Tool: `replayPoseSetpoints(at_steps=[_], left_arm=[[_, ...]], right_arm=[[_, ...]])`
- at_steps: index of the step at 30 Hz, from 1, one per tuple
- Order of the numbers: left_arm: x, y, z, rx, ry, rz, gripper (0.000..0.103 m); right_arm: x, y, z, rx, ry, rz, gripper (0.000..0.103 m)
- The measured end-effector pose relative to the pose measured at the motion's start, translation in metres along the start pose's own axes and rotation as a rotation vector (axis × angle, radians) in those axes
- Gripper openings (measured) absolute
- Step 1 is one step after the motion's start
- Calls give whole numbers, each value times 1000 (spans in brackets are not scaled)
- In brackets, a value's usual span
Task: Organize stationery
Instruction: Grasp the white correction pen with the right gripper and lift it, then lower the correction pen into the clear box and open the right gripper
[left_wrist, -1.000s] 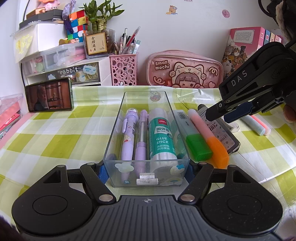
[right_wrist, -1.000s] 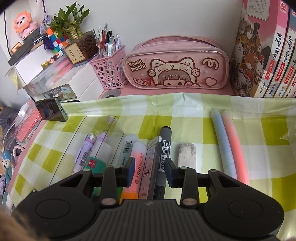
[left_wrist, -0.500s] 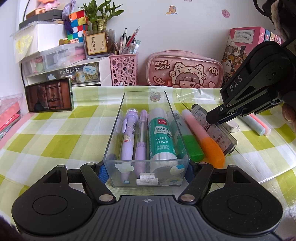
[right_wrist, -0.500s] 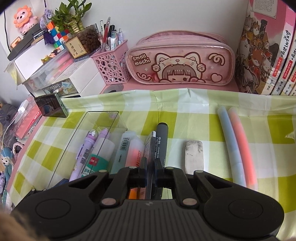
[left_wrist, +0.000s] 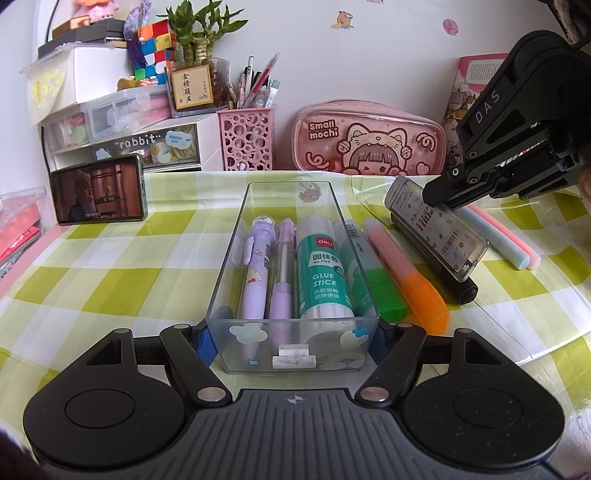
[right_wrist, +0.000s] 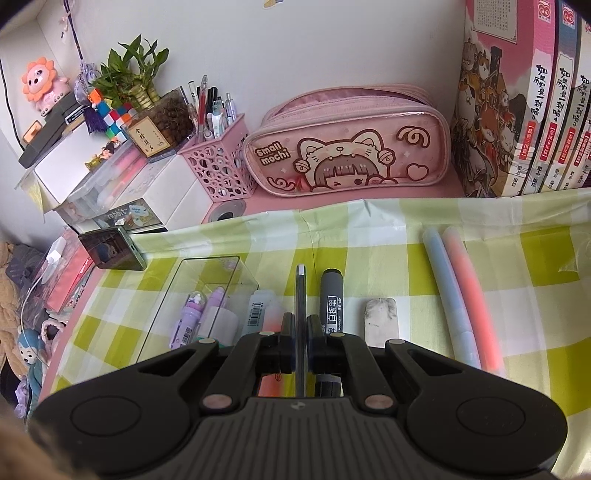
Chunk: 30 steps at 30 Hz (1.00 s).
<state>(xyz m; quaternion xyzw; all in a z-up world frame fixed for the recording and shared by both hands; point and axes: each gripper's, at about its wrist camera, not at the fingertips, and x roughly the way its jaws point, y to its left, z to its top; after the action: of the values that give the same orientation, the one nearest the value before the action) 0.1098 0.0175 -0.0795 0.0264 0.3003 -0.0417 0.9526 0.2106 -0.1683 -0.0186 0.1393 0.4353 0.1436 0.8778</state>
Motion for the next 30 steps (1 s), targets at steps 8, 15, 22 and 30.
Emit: replayPoseSetpoints(at_steps=[8,15,22,30], left_arm=[[0,0,0,0,0,0,73],[0,0,0,0,0,0,73],[0,0,0,0,0,0,73],[0,0,0,0,0,0,73]], right_arm=[[-9,11,5,78,-25,94,26],[-1,30,3,109,-4,161,26],[9,44,0,113,20,176,26],[23,58,-3,98,59,185,26]])
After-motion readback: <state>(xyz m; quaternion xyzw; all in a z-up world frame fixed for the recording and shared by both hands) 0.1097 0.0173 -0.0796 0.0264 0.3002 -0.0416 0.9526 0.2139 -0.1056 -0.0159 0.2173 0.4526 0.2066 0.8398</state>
